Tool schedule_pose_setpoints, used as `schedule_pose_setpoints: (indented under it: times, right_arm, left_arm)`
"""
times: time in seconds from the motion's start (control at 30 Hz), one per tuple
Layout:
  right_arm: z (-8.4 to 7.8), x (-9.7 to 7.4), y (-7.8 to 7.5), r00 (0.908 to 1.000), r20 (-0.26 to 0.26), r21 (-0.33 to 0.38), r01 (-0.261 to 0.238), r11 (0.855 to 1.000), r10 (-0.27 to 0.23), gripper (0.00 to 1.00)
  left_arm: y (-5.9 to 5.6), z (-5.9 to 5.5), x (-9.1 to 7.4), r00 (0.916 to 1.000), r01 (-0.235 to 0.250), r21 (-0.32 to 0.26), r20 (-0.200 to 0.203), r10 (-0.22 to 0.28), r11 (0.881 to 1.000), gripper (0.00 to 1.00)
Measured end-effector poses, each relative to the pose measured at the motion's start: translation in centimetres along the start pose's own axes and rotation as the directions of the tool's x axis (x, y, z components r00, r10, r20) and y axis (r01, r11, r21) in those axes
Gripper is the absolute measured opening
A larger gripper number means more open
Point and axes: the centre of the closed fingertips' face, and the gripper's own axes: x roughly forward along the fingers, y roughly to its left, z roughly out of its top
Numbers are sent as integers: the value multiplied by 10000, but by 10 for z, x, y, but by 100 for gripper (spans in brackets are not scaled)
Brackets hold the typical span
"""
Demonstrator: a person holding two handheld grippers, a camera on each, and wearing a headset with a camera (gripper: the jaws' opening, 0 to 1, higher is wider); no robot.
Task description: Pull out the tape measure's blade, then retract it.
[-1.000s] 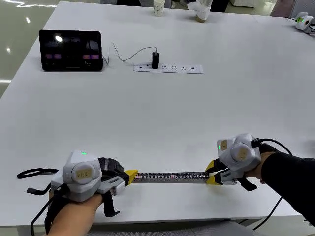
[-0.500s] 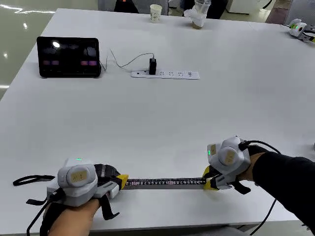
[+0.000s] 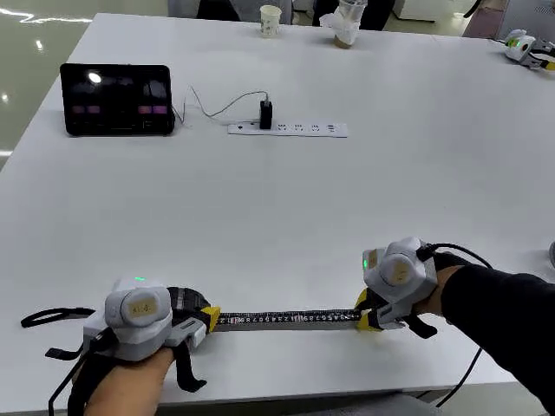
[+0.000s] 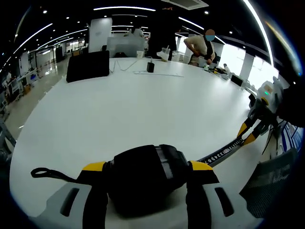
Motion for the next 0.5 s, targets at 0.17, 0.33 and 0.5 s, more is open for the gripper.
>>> schedule_pose_setpoints:
  times: [0.17, 0.33, 0.5]
  right_arm:
    - [0, 0, 0, 10000, 38, -128, -33, 9999, 33, 11]
    - [2, 1, 1, 10000, -6, -488, 13, 9988, -14, 11]
    - [4, 1, 3, 10000, 59, -1070, -57, 9942, 64, 11]
  left_arm:
    - [0, 0, 0, 10000, 14, 20, 25, -14, 10000, 62]
    - [0, 0, 1, 10000, 33, -8, 21, -33, 10000, 62]
    - [0, 0, 1, 10000, 45, -6, 86, -45, 10000, 62]
